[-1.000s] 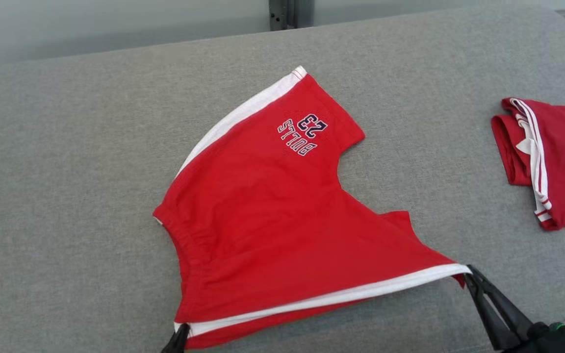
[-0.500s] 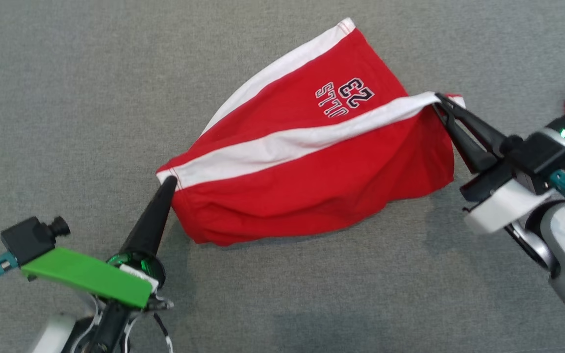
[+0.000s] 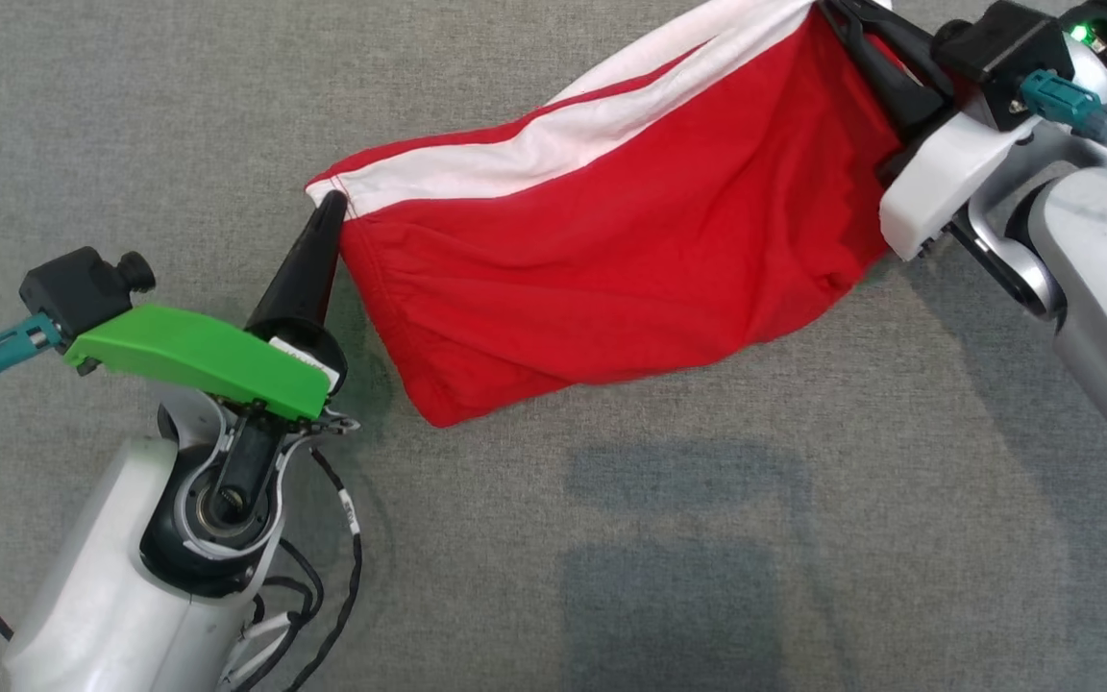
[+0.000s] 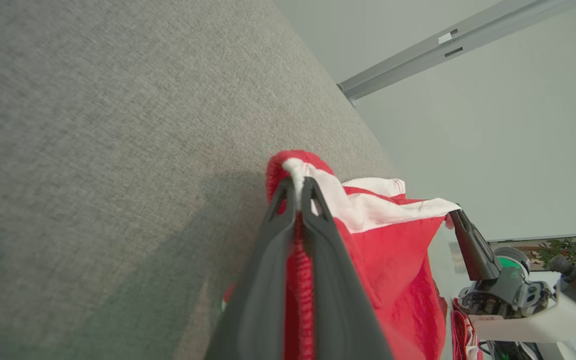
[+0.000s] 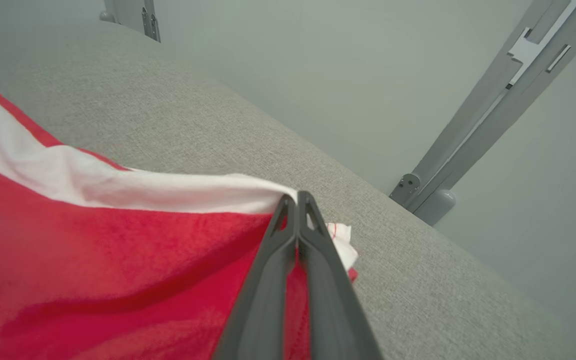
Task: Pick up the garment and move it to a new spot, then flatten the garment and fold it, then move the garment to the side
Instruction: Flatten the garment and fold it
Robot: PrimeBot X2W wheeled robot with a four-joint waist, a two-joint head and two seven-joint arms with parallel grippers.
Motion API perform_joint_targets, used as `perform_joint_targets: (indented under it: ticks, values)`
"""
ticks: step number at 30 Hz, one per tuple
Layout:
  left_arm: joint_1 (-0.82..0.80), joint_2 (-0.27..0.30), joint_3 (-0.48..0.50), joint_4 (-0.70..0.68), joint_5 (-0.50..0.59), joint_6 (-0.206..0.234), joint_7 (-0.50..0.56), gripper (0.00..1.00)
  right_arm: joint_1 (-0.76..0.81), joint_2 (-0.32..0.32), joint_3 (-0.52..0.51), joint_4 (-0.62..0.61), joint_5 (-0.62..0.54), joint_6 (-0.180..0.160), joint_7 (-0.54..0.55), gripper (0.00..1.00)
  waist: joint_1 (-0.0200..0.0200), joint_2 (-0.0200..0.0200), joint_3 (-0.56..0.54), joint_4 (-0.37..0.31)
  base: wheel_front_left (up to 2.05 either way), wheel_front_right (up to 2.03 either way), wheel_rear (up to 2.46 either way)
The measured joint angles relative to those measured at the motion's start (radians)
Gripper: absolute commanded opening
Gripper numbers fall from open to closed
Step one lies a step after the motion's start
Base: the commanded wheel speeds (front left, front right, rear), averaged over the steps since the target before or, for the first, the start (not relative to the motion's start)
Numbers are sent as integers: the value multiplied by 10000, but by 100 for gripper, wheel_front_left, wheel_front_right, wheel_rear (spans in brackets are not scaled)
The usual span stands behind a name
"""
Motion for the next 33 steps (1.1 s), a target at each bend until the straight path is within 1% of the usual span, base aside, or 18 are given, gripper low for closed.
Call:
perform_joint_targets:
  ticks: [5,10,11,12,13,14,17,19,21,22,24,25,27,28,29,31,32,33]
  values:
    - [-411,-81,-58,617,125,-176,-61,0,-927,71,587,936,192,0,-12,0,0,0,200,108,0,0,0]
    - [-682,-299,-196,968,217,-288,-150,0,-1504,234,988,1733,518,0,-107,0,0,0,285,184,0,0,0]
    - [-700,-314,-253,1055,259,-284,-146,19,-1596,284,995,1900,550,0,-153,31,0,0,293,185,0,0,0]
    - [-706,-313,-343,1122,311,-284,-105,40,-1658,332,1007,2038,556,0,-203,100,0,0,290,181,0,0,0]
    - [-706,-313,-391,1154,372,-288,-105,73,-1699,384,1039,2159,537,0,-291,100,0,0,280,168,0,0,0]
    - [-701,-313,-389,1174,382,-291,-125,100,-1729,460,1072,2255,500,0,-408,100,0,0,261,148,0,0,0]
    - [-490,-136,-380,1095,681,-268,-376,100,-1732,648,989,2359,571,0,-512,100,0,0,145,38,0,0,0]
    - [-123,245,-403,809,1122,-259,-721,100,-1586,602,798,2280,874,0,-151,100,0,0,17,-39,0,0,0]
    - [403,746,-474,311,1814,-148,-1202,100,-1265,397,696,1981,1300,0,562,100,0,0,-133,-144,0,0,0]
    - [665,966,-497,8,2209,-33,-1473,100,-1129,278,562,1845,1390,0,886,100,0,0,-194,-210,0,0,0]
    - [1265,1440,-644,-554,2930,186,-1898,100,-941,-192,439,1563,1501,0,1873,100,0,0,-339,-336,0,0,0]
    - [1505,1567,-652,-777,3315,357,-2134,100,-776,-332,288,1423,1755,-2,2307,100,0,0,-410,-382,0,0,0]
    - [1822,1942,-686,-1080,4312,713,-2468,100,-488,-479,-12,1168,2017,-6,3087,100,0,0,-542,-448,0,0,0]
    - [1927,2034,-619,-1150,4777,917,-2587,100,-391,-487,-176,1032,2188,-8,3480,100,0,0,-593,-465,0,0,0]
    - [2086,1933,-495,-1212,4978,1051,-2652,100,-298,-424,-451,949,2454,-8,3868,100,0,0,-633,-465,0,0,0]
    - [2326,1802,-583,-1229,5624,1106,-2723,100,-213,-211,-907,918,2644,-6,4495,100,0,0,-644,-415,0,0,0]
    - [2427,1605,-522,-1223,5892,1147,-2732,100,-173,-105,-1093,959,2648,-8,4778,100,0,0,-641,-375,0,0,0]
    - [2474,1369,-468,-1237,6063,1057,-2732,100,-155,21,-1300,1035,2608,-6,5101,100,0,0,-633,-316,0,0,0]
